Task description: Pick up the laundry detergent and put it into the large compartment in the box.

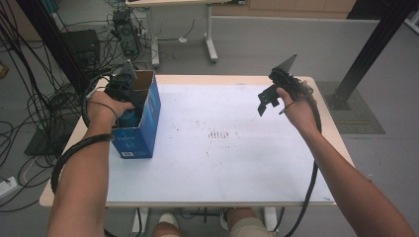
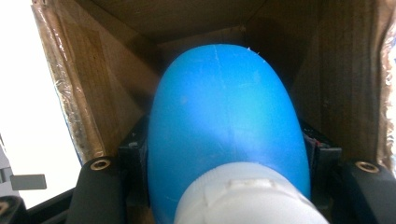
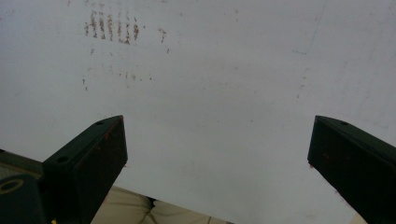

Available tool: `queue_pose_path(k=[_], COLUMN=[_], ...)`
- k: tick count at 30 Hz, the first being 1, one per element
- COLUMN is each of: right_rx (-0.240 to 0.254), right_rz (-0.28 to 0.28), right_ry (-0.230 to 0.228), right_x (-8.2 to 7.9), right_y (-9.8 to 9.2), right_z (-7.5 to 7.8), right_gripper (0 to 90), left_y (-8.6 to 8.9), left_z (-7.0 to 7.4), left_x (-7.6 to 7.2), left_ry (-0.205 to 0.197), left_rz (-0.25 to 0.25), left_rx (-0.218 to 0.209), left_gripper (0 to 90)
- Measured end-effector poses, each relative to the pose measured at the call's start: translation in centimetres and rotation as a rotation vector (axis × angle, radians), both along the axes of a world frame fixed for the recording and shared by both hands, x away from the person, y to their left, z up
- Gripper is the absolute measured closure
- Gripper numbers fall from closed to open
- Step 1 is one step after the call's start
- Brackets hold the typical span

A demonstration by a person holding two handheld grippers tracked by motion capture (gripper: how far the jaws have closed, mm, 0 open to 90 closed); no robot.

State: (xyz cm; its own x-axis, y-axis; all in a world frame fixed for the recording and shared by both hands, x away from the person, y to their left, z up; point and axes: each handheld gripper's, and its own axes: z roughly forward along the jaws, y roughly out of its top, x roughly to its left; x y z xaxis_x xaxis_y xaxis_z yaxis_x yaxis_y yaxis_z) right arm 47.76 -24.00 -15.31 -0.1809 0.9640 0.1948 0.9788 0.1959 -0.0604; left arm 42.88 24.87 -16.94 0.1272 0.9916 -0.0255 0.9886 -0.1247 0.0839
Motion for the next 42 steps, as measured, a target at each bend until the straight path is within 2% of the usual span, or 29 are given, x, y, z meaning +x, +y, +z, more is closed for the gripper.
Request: queue_pose_path(k=[42], right_rx=[-0.003], right_rz=[0.006], right_ry=[0.001], right_x=[0.09], right_y=[0.43], right_z=[-0.11], right_gripper=[4.5], left_y=[0.0], left_z=[-0.02], left_x=[-0.14], left_ry=[-0.007], left_rz=[-0.003], left_rx=[-0.001], left_gripper=[36.6])
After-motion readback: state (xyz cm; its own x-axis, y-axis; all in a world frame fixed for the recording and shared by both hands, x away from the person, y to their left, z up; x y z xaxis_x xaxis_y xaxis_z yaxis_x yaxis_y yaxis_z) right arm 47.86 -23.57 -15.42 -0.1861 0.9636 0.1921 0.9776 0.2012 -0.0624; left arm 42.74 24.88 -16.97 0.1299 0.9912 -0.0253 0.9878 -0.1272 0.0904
